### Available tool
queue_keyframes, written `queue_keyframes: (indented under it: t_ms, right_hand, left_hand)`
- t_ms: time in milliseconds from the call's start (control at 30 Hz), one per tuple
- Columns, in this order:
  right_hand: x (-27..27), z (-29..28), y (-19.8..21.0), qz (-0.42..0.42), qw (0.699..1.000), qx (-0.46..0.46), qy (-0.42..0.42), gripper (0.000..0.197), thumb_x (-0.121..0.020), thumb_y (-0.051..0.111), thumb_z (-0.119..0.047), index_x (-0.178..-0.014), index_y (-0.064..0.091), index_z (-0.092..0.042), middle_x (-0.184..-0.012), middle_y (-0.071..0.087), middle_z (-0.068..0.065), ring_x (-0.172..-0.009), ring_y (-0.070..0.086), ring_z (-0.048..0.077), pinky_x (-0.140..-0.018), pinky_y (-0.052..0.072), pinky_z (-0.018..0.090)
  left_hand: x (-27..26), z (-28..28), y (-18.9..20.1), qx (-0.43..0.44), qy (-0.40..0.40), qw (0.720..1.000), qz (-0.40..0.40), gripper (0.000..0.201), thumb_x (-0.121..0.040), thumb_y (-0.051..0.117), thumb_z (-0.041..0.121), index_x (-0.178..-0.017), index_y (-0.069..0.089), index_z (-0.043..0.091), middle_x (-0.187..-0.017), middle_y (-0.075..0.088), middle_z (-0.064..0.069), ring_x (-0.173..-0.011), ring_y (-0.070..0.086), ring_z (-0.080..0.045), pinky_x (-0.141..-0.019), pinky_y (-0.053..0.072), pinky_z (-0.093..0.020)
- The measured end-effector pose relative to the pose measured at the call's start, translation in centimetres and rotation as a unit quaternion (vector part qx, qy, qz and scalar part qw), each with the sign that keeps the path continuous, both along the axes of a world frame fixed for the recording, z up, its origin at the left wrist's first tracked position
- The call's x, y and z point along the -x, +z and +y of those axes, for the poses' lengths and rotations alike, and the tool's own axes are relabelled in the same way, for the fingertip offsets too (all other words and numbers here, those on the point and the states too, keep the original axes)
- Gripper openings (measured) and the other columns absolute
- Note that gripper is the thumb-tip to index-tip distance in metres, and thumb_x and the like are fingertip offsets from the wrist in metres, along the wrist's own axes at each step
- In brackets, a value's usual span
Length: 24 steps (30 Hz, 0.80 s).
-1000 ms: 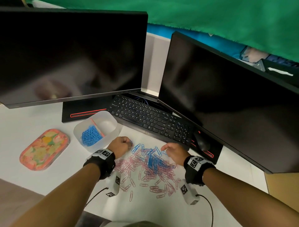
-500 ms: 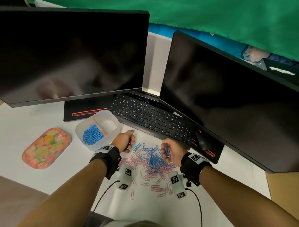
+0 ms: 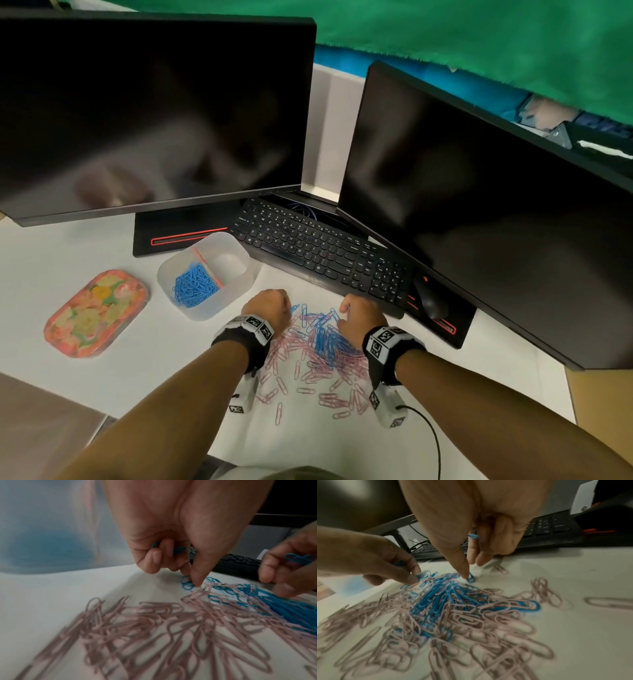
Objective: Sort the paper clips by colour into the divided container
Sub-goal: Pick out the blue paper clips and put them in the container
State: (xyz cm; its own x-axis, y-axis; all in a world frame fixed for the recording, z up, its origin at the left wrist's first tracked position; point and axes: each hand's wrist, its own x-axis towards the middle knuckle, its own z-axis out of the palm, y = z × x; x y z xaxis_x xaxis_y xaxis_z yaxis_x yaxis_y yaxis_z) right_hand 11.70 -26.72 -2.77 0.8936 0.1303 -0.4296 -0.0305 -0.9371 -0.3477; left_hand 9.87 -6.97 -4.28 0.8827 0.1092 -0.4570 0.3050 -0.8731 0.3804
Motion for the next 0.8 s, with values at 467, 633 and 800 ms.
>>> queue_keyframes:
  t_ms: [467,633,800]
  right_hand:
    - [-1.0,0.7,0.3,0.040,0.999,0.035,0.007,0.030,-0.081,0.051,0.006,-0.104,0.067,-0.003,-0.111,0.067,0.015,-0.102,0.065,0.031,-0.080,0.056,0.035]
    - [-0.7,0.5,0.3,0.042,0.999,-0.001,0.009,0.019,-0.087,0.049,-0.009,-0.086,0.065,0.003,-0.084,0.065,0.018,-0.078,0.063,0.031,-0.066,0.051,0.033]
    - [-0.9,2.6,2.0,0.124,0.970,-0.198,-0.068,0.025,-0.087,0.041,-0.015,-0.065,0.051,-0.010,-0.057,0.042,0.003,-0.050,0.035,0.018,-0.051,0.027,0.025]
  left_hand:
    - [0.4,0.9,1.0,0.064,0.072,0.995,-0.023,0.007,-0.086,0.056,0.018,-0.086,0.063,0.019,-0.089,0.068,-0.002,-0.083,0.061,-0.021,-0.073,0.049,-0.027]
    - [0.9,1.8,2.0,0.222,0.140,0.965,-0.012,0.011,-0.085,0.062,0.010,-0.085,0.069,0.019,-0.083,0.066,-0.002,-0.077,0.058,-0.018,-0.072,0.041,-0.021]
    - [2.5,2.4,5.3,0.458,0.289,0.840,0.040,0.021,-0.088,0.045,-0.003,-0.094,0.064,0.003,-0.071,0.047,-0.007,-0.052,0.036,-0.015,-0.048,0.024,-0.021]
